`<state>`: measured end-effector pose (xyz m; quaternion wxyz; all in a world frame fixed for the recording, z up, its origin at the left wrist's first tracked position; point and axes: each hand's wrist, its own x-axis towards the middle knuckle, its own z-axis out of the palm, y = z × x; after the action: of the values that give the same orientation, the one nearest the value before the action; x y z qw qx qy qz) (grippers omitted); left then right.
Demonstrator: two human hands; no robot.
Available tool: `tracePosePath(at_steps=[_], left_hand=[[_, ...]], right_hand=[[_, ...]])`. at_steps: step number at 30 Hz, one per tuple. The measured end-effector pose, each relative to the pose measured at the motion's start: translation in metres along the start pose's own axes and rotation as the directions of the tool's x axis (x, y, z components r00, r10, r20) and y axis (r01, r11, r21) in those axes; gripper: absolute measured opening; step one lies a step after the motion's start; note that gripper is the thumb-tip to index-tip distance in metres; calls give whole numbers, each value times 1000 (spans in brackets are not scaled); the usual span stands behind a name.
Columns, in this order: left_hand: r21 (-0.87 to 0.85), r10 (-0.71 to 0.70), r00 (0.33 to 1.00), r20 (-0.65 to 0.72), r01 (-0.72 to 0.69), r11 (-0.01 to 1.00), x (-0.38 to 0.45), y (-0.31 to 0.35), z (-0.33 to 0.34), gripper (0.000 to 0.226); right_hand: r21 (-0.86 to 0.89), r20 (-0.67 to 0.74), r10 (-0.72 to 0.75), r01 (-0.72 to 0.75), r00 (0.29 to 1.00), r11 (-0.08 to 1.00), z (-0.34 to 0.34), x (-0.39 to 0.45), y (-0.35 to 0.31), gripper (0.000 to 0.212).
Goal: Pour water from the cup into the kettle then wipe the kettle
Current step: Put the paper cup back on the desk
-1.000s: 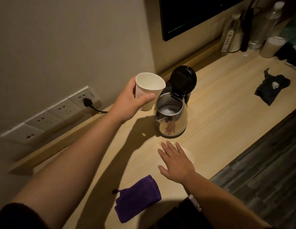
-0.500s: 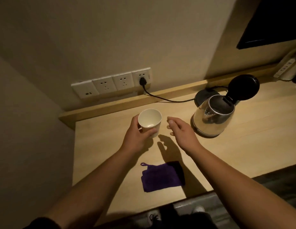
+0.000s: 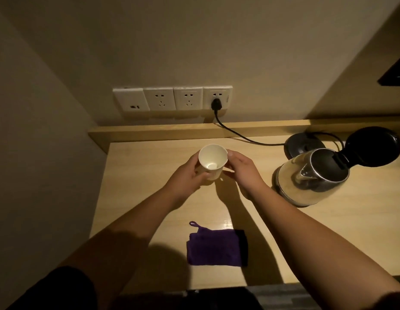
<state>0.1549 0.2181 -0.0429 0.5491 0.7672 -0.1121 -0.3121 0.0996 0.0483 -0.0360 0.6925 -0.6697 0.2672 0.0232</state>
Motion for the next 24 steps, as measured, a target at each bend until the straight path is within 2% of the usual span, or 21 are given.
tracePosePath(at_steps=[5, 12, 24], left_hand=[[87, 37, 992, -122, -26, 996, 44, -1, -4, 67], [193, 43, 976, -213, -1, 981, 89, -20, -8, 69], [285, 98, 967, -235, -28, 958, 108, -33, -1, 61]], right_hand=[[-10, -1, 32, -32, 999, 999, 3, 51, -9, 28], [-58, 21, 22, -21, 1000, 998, 12, 96, -8, 28], [-38, -16, 45, -45, 999, 998, 10, 113, 4, 32]])
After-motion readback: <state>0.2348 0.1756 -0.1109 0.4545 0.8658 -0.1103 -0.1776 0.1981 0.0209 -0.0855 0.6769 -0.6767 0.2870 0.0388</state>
